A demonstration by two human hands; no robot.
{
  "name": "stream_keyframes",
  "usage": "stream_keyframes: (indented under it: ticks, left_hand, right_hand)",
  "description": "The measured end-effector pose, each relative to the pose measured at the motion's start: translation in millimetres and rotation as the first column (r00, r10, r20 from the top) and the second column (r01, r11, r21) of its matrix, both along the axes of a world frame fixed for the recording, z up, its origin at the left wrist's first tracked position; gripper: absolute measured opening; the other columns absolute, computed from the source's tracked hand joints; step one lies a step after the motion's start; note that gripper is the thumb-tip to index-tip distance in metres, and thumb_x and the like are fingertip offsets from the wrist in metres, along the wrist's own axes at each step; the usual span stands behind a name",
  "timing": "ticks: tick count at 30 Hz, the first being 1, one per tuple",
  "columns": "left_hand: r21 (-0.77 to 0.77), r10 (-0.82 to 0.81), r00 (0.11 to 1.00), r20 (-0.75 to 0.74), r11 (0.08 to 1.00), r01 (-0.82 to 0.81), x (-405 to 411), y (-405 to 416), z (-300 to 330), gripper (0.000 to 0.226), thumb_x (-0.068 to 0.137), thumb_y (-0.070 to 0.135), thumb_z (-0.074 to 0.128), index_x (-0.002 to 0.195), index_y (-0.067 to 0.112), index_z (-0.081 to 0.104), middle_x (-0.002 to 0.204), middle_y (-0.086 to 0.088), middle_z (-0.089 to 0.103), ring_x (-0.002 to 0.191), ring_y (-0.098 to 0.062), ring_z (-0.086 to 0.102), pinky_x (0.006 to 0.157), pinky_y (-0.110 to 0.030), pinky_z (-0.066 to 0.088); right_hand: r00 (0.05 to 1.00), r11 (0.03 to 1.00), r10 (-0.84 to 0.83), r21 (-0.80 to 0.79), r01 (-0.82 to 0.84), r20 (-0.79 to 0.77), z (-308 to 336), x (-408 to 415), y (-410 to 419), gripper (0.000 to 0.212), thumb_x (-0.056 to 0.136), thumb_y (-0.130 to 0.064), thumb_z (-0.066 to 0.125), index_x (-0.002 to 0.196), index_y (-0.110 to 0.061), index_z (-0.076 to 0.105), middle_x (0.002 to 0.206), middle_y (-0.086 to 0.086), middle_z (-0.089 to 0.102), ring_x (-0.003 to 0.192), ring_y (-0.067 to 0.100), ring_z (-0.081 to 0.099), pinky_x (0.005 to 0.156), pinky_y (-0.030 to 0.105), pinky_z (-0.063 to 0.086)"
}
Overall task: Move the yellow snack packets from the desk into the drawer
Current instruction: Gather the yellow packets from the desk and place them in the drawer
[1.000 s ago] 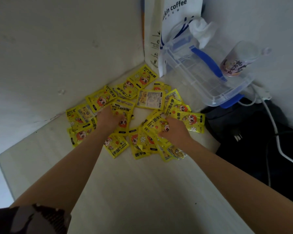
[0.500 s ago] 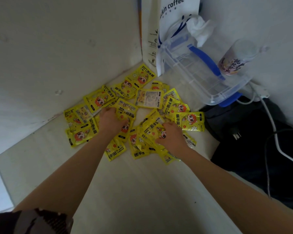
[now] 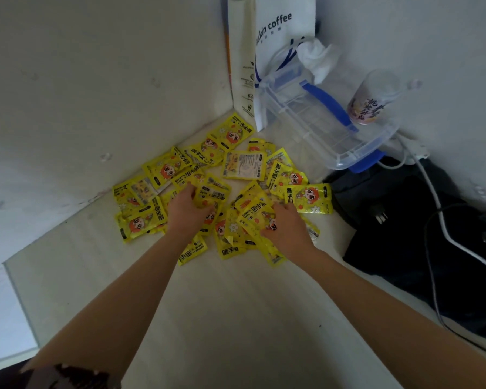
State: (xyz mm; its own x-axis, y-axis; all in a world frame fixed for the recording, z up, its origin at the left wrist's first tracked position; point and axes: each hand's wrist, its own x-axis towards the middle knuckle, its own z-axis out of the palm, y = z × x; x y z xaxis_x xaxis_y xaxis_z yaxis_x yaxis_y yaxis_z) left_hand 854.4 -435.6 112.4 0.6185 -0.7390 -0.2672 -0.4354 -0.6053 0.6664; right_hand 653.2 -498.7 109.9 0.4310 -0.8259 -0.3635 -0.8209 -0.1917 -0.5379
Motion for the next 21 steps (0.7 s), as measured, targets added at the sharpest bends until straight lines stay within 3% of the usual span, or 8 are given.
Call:
stream_keyframes:
  ticks: [2,4,9,12,14,18,21]
  left_hand:
    - [-0.016,0.014,1.0,-0.011,1.0,-0.014,-7.9,11.7,2.6,0.03,0.075,0.021,0.079,0.093,0.012,0.056,0.078,0.005,0.058,0.067,-0.015,0.059,0.056,-0.031,0.048]
    - [-0.016,0.048,0.999,-0.019,0.999,-0.048,-18.0,25.6,6.5,0.035,0.075,0.025,0.078,0.097,0.009,0.057,0.084,-0.002,0.061,0.072,-0.022,0.059,0.056,-0.032,0.046]
    - [-0.042,0.106,0.991,-0.08,0.993,-0.11,-51.0,64.8,16.2,0.033,0.072,0.025,0.08,0.096,0.013,0.06,0.088,0.001,0.06,0.08,-0.021,0.056,0.066,-0.031,0.042]
    - [-0.044,0.145,0.974,-0.175,0.987,-0.155,-73.1,90.4,20.4,0.033,0.07,0.025,0.081,0.096,0.017,0.062,0.088,0.002,0.067,0.08,-0.02,0.064,0.067,-0.037,0.055]
    - [-0.05,0.193,0.941,-0.278,0.975,-0.215,-90.8,108.4,23.1,0.033,0.07,0.021,0.082,0.096,0.019,0.063,0.088,0.002,0.069,0.08,-0.018,0.067,0.063,-0.036,0.057]
    - [-0.053,0.259,0.871,-0.418,0.95,-0.308,-126.8,142.3,22.3,0.032,0.07,0.014,0.082,0.097,0.018,0.065,0.087,0.001,0.071,0.078,-0.016,0.069,0.062,-0.032,0.057]
    - [-0.037,0.29,0.809,-0.511,0.933,-0.358,-150.6,166.8,24.2,0.031,0.071,0.011,0.082,0.096,0.01,0.065,0.086,-0.004,0.071,0.072,-0.013,0.068,0.051,-0.024,0.055]
  right_hand:
    - [0.999,0.999,-0.032,0.013,0.032,0.036,4.4,-8.0,7.2,0.05,0.082,-0.025,0.07,0.123,-0.008,0.048,0.12,0.011,0.045,0.103,0.03,0.054,0.082,0.036,0.046]
    - [0.994,0.996,-0.077,0.042,0.074,0.075,9.8,-17.7,15.7,0.05,0.081,-0.025,0.072,0.123,-0.008,0.049,0.118,0.011,0.052,0.104,0.028,0.055,0.084,0.038,0.049]
    - [0.969,0.983,-0.171,0.101,0.155,0.176,24.1,-45.0,43.4,0.045,0.078,-0.026,0.076,0.113,-0.009,0.053,0.106,0.005,0.063,0.095,0.023,0.061,0.082,0.042,0.053]
    - [0.952,0.976,-0.21,0.101,0.191,0.223,28.6,-63.9,64.2,0.044,0.079,-0.025,0.075,0.113,-0.008,0.053,0.098,-0.002,0.059,0.091,0.018,0.058,0.08,0.037,0.05]
    - [0.935,0.967,-0.247,0.122,0.222,0.255,28.8,-77.6,79.0,0.045,0.078,-0.024,0.076,0.115,-0.013,0.054,0.095,-0.003,0.061,0.091,0.018,0.06,0.079,0.034,0.051]
    - [0.91,0.947,-0.317,0.133,0.291,0.268,22.9,-107.1,111.1,0.036,0.074,-0.024,0.077,0.099,-0.019,0.051,0.09,-0.002,0.063,0.085,0.021,0.062,0.072,0.035,0.053]
    - [0.888,0.927,-0.373,0.157,0.341,0.27,21.3,-126.1,137.3,0.046,0.073,-0.023,0.077,0.105,-0.025,0.044,0.091,-0.002,0.063,0.084,0.023,0.063,0.072,0.037,0.054]
